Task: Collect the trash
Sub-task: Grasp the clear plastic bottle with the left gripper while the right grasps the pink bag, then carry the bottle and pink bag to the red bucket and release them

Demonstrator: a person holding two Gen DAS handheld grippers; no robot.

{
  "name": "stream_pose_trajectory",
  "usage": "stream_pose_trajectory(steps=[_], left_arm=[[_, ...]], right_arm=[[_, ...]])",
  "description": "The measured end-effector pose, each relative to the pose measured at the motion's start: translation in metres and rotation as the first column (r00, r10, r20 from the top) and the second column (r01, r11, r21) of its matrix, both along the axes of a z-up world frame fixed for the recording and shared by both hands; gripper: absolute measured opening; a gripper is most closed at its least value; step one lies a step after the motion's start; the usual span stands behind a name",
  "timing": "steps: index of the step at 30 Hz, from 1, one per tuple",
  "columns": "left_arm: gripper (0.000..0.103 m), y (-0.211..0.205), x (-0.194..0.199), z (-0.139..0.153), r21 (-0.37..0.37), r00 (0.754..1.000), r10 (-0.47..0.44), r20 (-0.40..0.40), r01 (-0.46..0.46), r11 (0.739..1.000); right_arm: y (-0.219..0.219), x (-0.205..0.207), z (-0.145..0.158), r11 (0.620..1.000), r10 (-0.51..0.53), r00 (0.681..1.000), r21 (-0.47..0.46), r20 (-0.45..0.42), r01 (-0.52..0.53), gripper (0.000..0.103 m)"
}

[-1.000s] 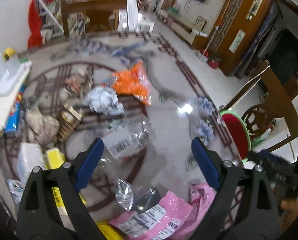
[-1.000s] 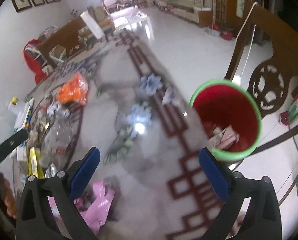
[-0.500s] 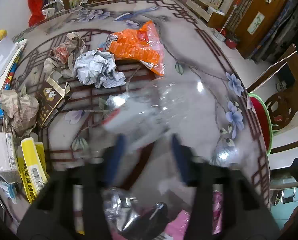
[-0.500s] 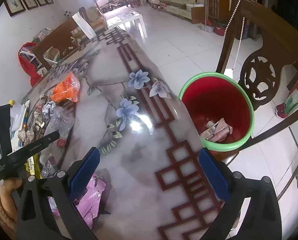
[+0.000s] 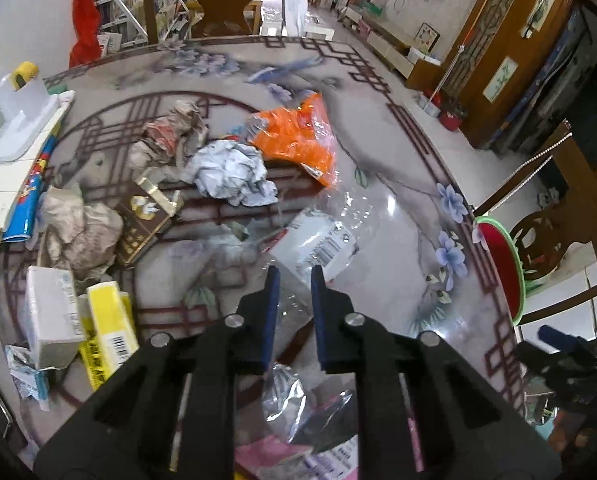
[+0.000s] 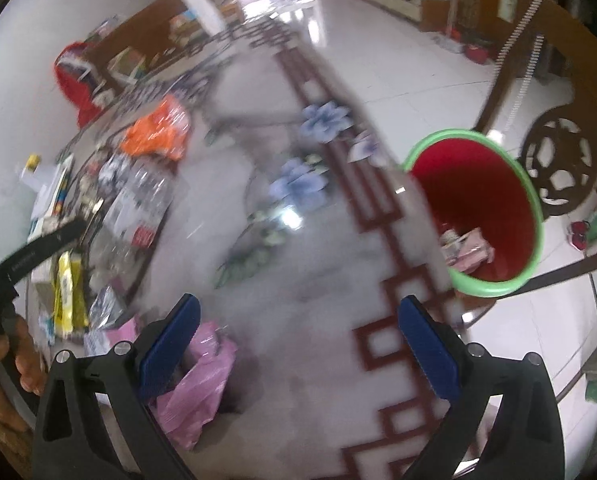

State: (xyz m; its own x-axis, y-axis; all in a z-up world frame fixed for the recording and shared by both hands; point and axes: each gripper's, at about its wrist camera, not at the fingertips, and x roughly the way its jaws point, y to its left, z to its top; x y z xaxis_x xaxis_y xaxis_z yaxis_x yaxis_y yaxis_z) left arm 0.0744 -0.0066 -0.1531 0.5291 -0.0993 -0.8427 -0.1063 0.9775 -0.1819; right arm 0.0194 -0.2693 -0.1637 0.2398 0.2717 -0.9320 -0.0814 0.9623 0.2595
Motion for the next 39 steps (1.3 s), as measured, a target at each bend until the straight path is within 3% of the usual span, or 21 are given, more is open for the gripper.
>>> stream_pose_trajectory(steps=[2,4,8,12,14,16,18,21,29,32,39], left_arm=[[0.016,0.004,-0.002,0.001,-0.007,1.000,0.007,0.001,-0.007,1.000],[0.027,0.007,-0.005,0.001,-0.010,1.000,0.012,0.001,-0.012,1.000],[0.035,0.010,-0.005,-0.001,-0.005,1.000,0.005,0.007,-0.005,1.000],[0.051,0.003,0.004,-0.004,0.016,0.998,-0.061,0.004,0.061,0.998],[0.055,-0.003,0.009,-0.009,0.029,0.994,-0.111,-0.006,0.111,0.993],[0.062,-0.013,0.018,-0.018,0.056,0.985,-0.172,-0.034,0.174,0.983],[0.062,-0.020,0.025,-0.026,0.080,0.977,-0.205,-0.058,0.209,0.975],[0.066,-0.024,0.038,-0.037,0.102,0.972,-0.219,-0.080,0.227,0.969],[0.065,-0.023,0.062,-0.063,0.111,0.967,-0.202,-0.158,0.221,0.969],[0.052,-0.022,0.059,-0.062,0.114,0.972,-0.186,-0.142,0.202,0.973],[0.050,-0.018,0.033,-0.009,0.090,0.994,-0.109,0.016,0.107,0.990]], right_arm=[[0.010,-0.001,-0.004,0.999,0.036,0.999,0.023,-0.026,-0.035,0.096],[0.024,-0.005,-0.010,0.995,0.088,0.994,0.046,-0.057,-0.086,0.096],[0.046,-0.014,-0.028,0.984,0.169,0.976,0.074,-0.140,-0.160,0.096],[0.051,-0.014,-0.046,0.983,0.176,0.963,0.085,-0.204,-0.162,0.092],[0.051,-0.013,-0.049,0.982,0.177,0.961,0.099,-0.212,-0.159,0.079],[0.049,-0.013,-0.053,0.982,0.175,0.958,0.112,-0.226,-0.152,0.057],[0.046,-0.011,-0.057,0.982,0.167,0.956,0.127,-0.240,-0.139,0.027],[0.037,-0.007,-0.054,0.984,0.142,0.964,0.141,-0.223,-0.112,0.024],[0.028,0.000,-0.031,0.987,0.113,0.987,0.130,-0.118,-0.097,0.022],[0.030,0.001,-0.028,0.986,0.116,0.988,0.130,-0.100,-0.103,0.022],[0.025,0.011,-0.003,0.988,0.102,0.995,0.118,-0.018,-0.100,0.022]])
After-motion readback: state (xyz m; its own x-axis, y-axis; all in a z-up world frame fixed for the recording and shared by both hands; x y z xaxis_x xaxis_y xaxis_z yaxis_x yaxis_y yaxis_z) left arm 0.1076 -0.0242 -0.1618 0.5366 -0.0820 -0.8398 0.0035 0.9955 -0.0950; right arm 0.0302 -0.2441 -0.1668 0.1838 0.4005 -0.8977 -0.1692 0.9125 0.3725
